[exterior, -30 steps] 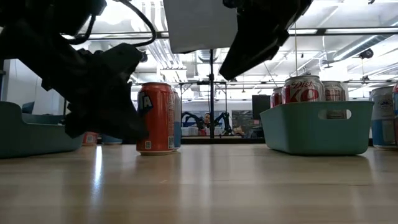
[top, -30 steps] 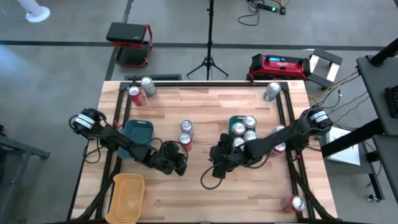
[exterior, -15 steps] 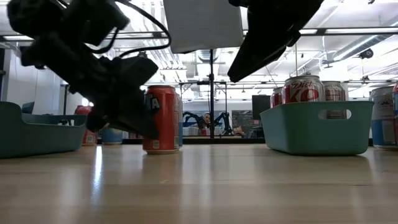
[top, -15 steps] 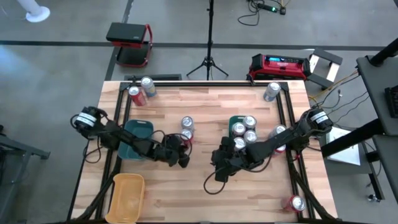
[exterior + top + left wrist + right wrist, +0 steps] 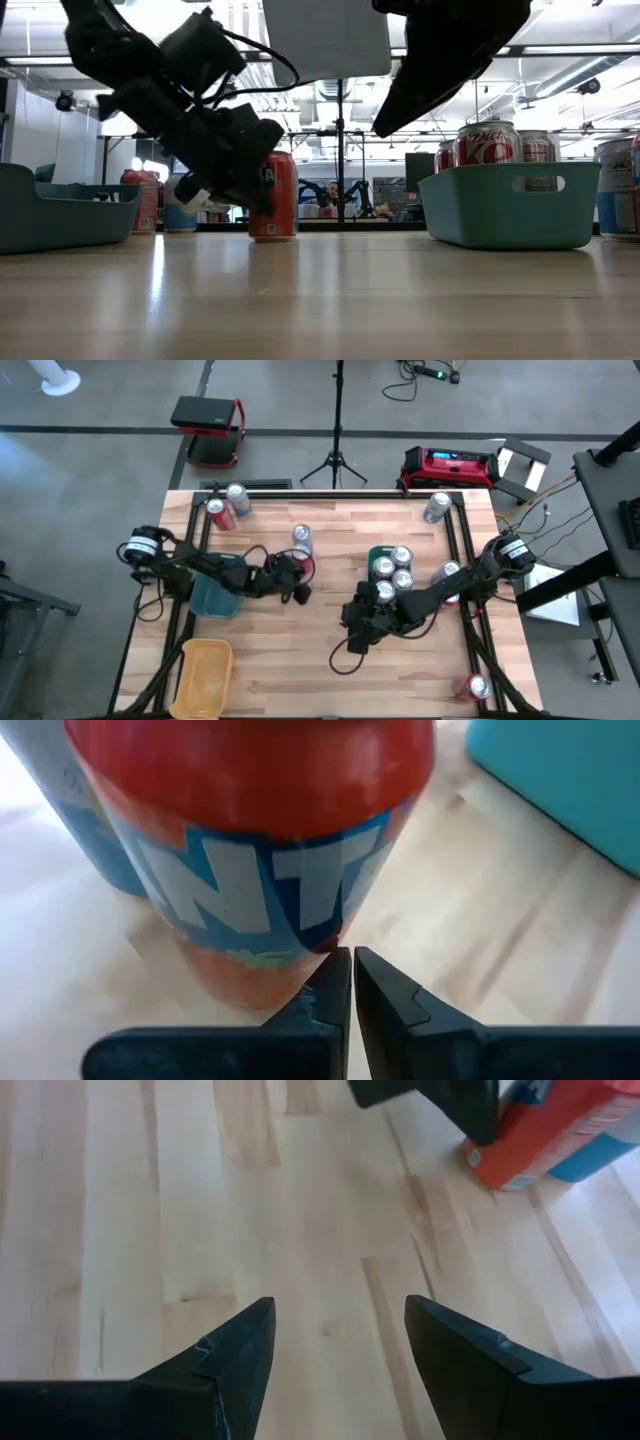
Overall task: Sort soda cans
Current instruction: Move the soda cans to the top of the table
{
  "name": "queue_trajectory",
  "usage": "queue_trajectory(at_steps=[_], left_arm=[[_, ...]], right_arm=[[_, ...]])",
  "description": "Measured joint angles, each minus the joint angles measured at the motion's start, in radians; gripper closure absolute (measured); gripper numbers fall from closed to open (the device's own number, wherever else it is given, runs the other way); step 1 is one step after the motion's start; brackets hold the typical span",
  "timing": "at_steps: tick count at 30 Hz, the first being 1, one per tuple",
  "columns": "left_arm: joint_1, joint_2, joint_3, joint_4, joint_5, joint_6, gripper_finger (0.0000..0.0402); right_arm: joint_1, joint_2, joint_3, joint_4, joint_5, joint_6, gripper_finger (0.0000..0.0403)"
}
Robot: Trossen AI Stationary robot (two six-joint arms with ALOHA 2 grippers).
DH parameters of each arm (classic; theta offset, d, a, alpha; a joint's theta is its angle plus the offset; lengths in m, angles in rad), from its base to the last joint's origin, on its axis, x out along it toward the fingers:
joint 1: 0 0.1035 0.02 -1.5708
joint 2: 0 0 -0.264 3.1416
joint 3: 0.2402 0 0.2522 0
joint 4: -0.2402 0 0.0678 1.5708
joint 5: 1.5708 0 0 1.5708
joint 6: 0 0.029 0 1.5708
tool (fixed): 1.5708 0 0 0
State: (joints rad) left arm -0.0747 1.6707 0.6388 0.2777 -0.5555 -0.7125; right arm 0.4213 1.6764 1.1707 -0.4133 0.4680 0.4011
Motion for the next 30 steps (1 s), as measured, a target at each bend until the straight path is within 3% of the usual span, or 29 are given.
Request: queue_trajectory(at_steps=[18, 25, 30], left_arm=[[0.258, 0.144, 0.0, 0.306, 0.122, 0.213, 0.04], [0.271, 0.149, 0.0, 0.274, 0.135, 0.222, 0.04], [0.251, 0.097, 0.0, 0.181, 0.223, 0.227, 0.04]], right_arm=[[0.0, 0.0, -0.001, -0.001, 0.005, -0.023, 0.0184], [-0.001, 0.0, -0.001, -0.001, 0.005, -0.033, 0.0181], [-0.001, 0.0, -0.001, -0.002, 0.005, -0.034, 0.0183]])
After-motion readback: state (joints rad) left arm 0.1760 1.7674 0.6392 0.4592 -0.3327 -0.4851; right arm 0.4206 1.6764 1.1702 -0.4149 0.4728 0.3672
